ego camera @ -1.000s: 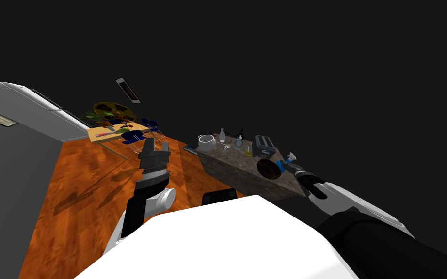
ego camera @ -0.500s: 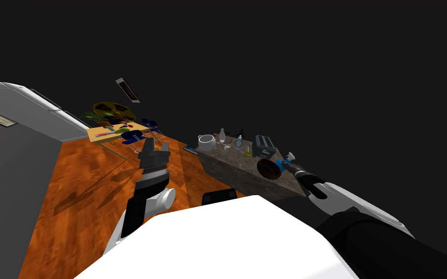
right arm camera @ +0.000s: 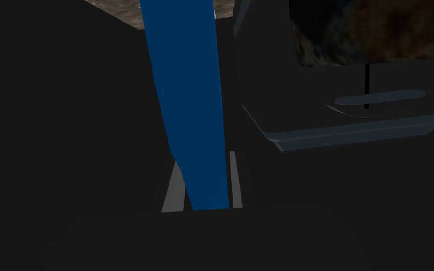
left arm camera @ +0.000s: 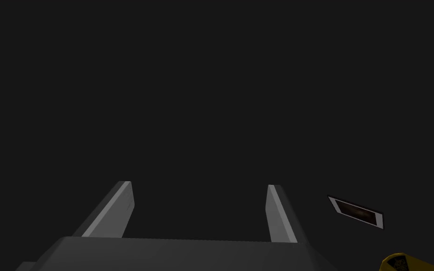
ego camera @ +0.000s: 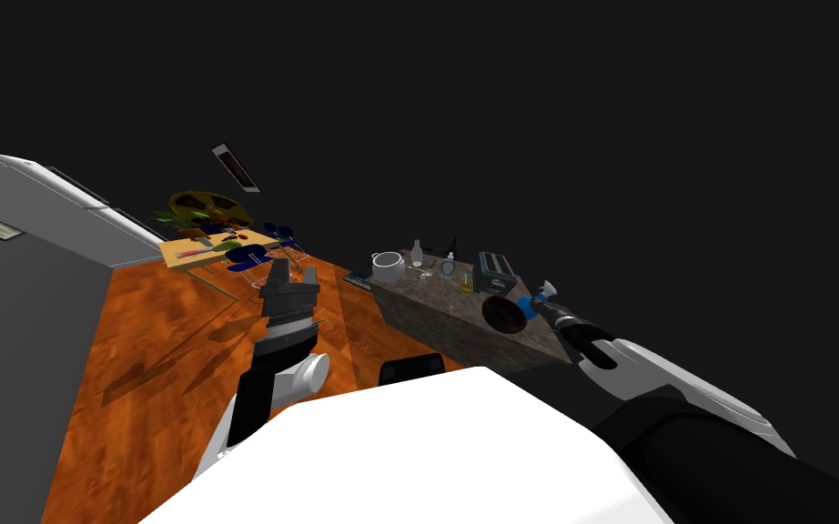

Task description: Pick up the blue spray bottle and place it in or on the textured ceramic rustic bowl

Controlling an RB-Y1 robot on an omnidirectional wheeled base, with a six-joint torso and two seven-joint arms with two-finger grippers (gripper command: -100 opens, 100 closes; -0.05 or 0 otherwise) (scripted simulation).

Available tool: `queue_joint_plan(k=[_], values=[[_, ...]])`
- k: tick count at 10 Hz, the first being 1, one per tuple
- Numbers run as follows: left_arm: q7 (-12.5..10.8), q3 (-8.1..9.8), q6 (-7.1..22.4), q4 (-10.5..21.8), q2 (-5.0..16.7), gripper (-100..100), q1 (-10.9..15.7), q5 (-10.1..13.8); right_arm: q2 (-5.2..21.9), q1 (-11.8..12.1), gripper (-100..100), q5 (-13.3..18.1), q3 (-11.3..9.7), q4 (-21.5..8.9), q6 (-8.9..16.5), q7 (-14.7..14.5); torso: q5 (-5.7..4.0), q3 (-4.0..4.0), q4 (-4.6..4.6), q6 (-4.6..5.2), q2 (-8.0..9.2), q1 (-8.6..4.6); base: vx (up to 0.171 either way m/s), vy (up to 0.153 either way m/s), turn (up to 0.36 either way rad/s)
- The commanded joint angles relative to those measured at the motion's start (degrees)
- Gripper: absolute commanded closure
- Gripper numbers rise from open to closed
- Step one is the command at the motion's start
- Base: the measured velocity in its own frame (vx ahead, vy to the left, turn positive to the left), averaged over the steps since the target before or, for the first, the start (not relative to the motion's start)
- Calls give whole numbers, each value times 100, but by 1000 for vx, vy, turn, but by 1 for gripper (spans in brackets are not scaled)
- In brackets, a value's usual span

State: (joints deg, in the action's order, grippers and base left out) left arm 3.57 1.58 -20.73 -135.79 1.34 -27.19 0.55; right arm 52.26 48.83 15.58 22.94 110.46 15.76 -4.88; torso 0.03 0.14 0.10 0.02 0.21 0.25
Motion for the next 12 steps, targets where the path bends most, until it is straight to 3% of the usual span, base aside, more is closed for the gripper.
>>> queue_joint_plan(k=[1,7,12], values=[[0,0,0,0,0,0,0,0,-20,29,100,-170,230,207,117,-29,0,0,0,0,0,0,-57,43,-31],[0,0,0,0,0,0,0,0,-27,193,100,-573,810,840,489,-98,-2,12,9,5,14,-1,-46,34,-43],[0,0,0,0,0,0,0,0,119,525,100,-722,1202,1354,809,-12,-2,8,4,11,12,0,-43,43,-67]])
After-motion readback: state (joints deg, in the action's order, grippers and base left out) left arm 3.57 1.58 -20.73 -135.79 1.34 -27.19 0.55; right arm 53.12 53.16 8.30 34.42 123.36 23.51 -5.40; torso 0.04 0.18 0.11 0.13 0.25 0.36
